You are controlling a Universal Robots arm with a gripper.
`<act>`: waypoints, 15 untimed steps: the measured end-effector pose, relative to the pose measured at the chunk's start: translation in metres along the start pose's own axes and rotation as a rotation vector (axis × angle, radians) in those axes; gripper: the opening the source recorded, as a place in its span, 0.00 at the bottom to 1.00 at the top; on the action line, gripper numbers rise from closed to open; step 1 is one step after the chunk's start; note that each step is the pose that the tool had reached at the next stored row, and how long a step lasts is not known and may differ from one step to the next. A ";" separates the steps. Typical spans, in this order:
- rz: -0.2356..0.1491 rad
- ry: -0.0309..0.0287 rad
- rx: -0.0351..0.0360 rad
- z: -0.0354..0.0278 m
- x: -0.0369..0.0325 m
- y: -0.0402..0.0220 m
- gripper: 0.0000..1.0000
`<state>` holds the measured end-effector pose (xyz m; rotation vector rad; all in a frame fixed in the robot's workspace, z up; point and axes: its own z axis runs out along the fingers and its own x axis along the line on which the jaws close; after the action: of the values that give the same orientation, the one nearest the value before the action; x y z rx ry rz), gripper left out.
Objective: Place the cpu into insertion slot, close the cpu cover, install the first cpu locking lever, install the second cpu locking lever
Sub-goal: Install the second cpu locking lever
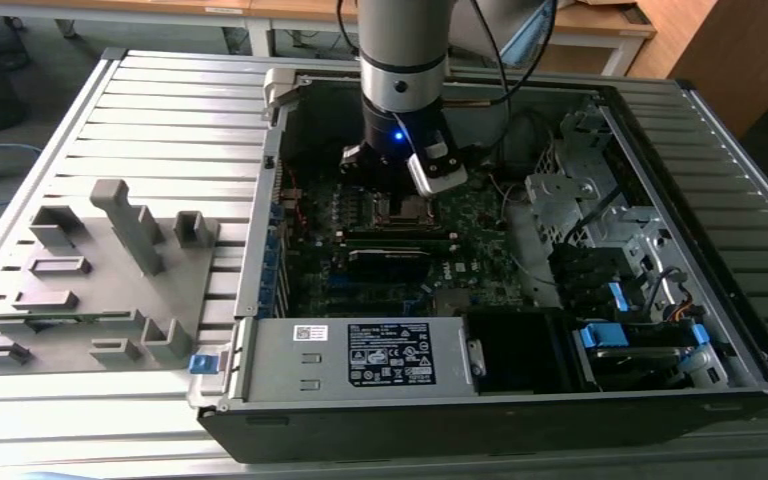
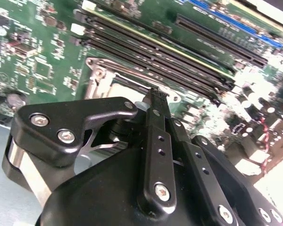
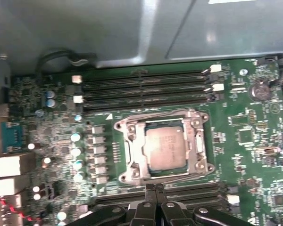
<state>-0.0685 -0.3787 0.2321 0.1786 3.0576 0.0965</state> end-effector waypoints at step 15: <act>0.000 -0.0001 -0.0001 0.0039 -0.0153 0.0208 0.10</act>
<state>-0.0506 -0.3596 0.2307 0.1789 3.0576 0.0966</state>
